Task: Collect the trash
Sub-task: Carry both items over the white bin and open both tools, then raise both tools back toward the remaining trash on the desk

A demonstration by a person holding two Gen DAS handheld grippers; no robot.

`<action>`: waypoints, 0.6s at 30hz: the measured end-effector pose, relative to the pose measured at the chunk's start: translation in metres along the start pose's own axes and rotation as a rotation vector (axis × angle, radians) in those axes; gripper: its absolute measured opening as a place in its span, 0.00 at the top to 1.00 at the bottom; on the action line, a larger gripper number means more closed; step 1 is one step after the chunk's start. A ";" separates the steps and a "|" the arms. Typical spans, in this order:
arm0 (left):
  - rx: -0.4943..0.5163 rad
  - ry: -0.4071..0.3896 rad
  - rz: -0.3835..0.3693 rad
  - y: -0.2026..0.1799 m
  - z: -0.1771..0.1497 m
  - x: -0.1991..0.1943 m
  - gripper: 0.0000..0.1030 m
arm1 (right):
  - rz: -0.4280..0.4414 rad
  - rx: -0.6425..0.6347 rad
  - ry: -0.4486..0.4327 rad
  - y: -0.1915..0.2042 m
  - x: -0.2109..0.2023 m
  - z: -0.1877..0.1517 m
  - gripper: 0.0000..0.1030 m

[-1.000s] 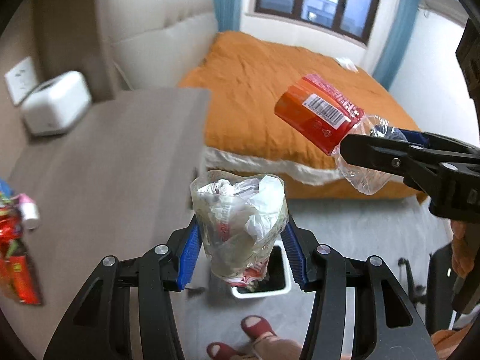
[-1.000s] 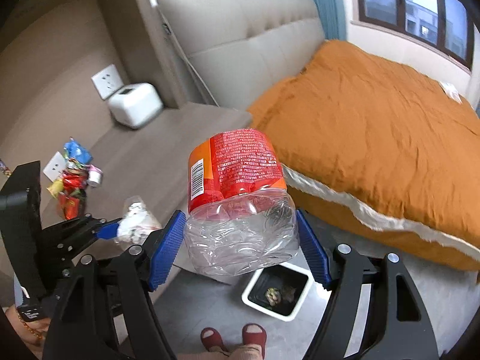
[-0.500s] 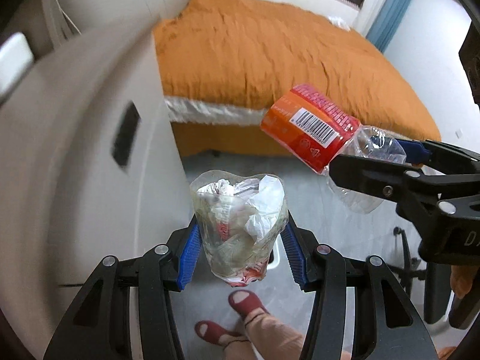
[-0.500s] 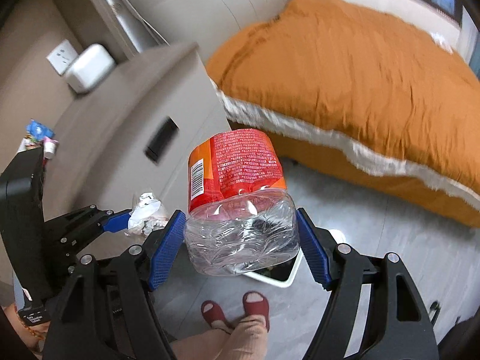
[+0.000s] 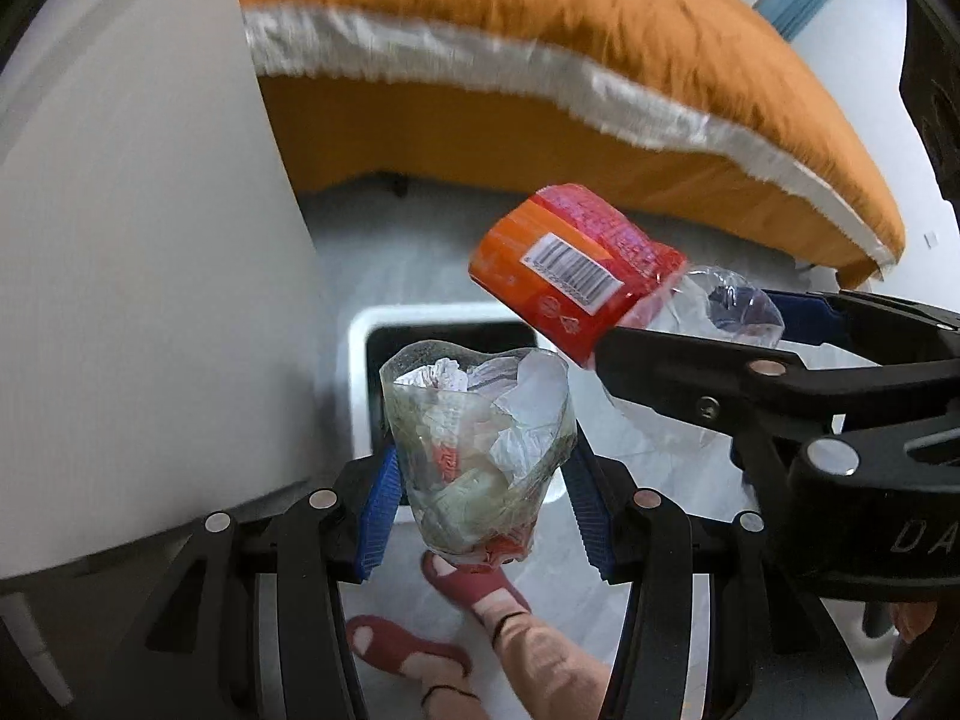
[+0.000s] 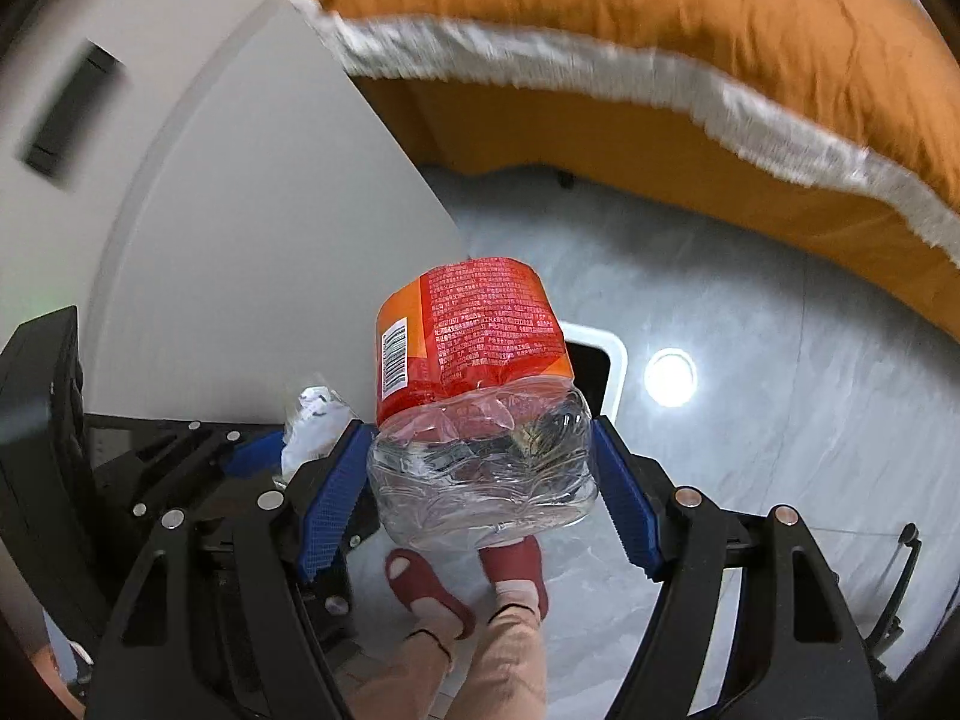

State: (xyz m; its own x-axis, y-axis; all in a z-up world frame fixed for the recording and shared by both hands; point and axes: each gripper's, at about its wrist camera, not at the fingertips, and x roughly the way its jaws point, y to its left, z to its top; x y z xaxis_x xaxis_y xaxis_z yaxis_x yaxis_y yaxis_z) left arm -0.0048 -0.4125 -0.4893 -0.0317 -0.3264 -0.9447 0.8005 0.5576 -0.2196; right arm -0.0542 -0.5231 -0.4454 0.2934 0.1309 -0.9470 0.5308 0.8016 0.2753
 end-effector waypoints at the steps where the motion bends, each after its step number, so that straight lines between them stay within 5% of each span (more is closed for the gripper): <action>1: -0.010 0.014 -0.003 0.003 -0.003 0.017 0.51 | -0.004 -0.005 0.008 -0.003 0.013 0.000 0.28; 4: -0.027 0.040 -0.014 0.013 -0.011 0.058 0.50 | -0.016 -0.028 0.033 -0.011 0.057 -0.001 0.28; 5: -0.034 0.053 -0.011 0.017 -0.014 0.074 0.43 | -0.015 -0.037 0.045 -0.013 0.070 -0.002 0.28; 6: -0.037 0.063 0.000 0.018 -0.016 0.083 0.14 | -0.018 -0.046 0.058 -0.015 0.081 -0.002 0.22; 7: -0.048 0.076 0.014 0.022 -0.019 0.096 0.05 | -0.031 -0.060 0.080 -0.017 0.096 -0.003 0.13; 8: -0.059 0.072 0.012 0.025 -0.021 0.104 0.05 | -0.050 -0.070 0.090 -0.018 0.104 -0.003 0.04; 18: -0.091 0.108 0.014 0.039 -0.035 0.130 0.05 | -0.090 -0.109 0.127 -0.026 0.141 -0.014 0.04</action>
State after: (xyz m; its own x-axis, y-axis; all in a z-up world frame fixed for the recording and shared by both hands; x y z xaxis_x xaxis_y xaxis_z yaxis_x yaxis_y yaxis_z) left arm 0.0012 -0.4072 -0.6291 -0.0893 -0.2363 -0.9676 0.7442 0.6298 -0.2225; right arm -0.0375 -0.5175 -0.5888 0.1424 0.1223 -0.9822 0.4588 0.8711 0.1750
